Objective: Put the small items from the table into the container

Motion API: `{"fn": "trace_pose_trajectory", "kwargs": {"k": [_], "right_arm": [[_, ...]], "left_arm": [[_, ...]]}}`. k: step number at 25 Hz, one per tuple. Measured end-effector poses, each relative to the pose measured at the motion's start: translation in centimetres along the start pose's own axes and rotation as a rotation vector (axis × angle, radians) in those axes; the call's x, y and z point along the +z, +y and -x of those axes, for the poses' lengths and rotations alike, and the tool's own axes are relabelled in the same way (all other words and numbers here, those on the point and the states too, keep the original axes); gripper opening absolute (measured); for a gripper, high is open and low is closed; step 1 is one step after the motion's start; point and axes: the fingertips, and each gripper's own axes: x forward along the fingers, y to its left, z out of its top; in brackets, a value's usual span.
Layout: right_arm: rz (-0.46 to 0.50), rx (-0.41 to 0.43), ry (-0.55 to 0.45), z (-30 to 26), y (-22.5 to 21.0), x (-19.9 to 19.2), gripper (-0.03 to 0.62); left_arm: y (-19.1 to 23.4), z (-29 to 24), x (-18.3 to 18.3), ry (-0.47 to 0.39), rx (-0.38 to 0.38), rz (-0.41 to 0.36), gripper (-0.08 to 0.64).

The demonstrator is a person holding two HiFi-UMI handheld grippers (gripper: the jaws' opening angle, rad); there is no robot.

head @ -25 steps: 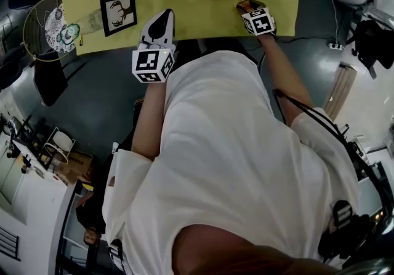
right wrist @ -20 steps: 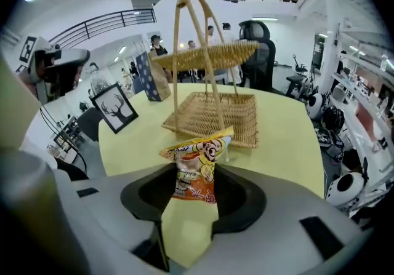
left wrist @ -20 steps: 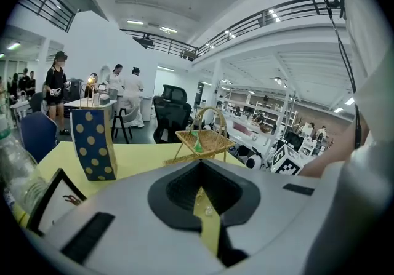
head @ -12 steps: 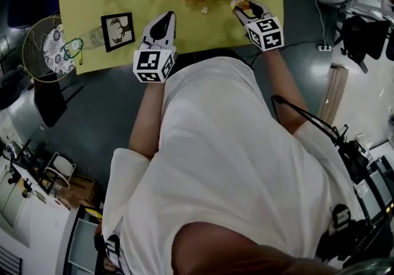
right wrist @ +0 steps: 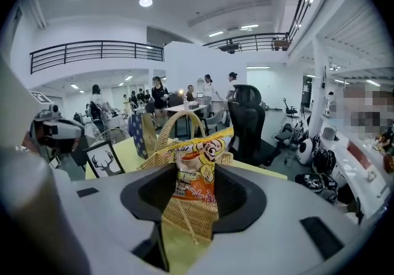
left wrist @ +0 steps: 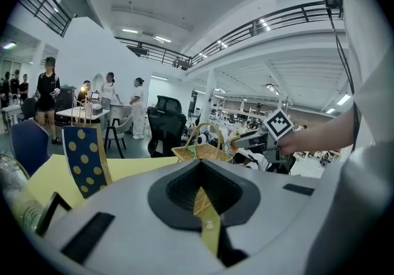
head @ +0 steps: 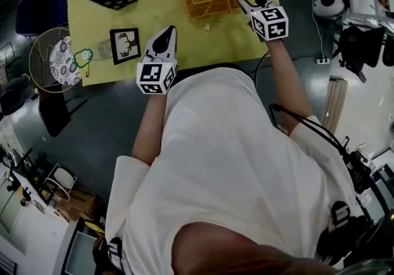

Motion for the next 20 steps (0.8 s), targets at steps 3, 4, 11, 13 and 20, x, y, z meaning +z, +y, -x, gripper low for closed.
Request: {"fn": "trace_pose_trajectory", "kwargs": {"k": [3,4,11,13,20], "right_arm": [[-0.057,0.0,-0.008,-1.7,-1.1,0.3,0.19],[-0.079,-0.003,-0.008,-2.3,-1.5,0.2,0.19],[-0.143,0.005,0.005,-4.8,-3.1,0.4,0.19],[-0.143,0.031,0.009,-5.1,-2.7,0.7,0.191],[-0.131,0.062,0.014,-4.7,-2.4,1.0,0.235]], "left_arm": [[0.6,0.3,-0.2,0.007,0.016,0.007,0.008],[0.8,0.4,-0.2,0.011,0.022,0.009,0.008],[1.6,0.2,-0.4,0.021,0.04,0.02,0.008],[1.5,0.0,-0.2,0.017,0.04,0.019,0.008],[0.7,-0.8,-0.1,0.016,0.023,0.015,0.008]]}}
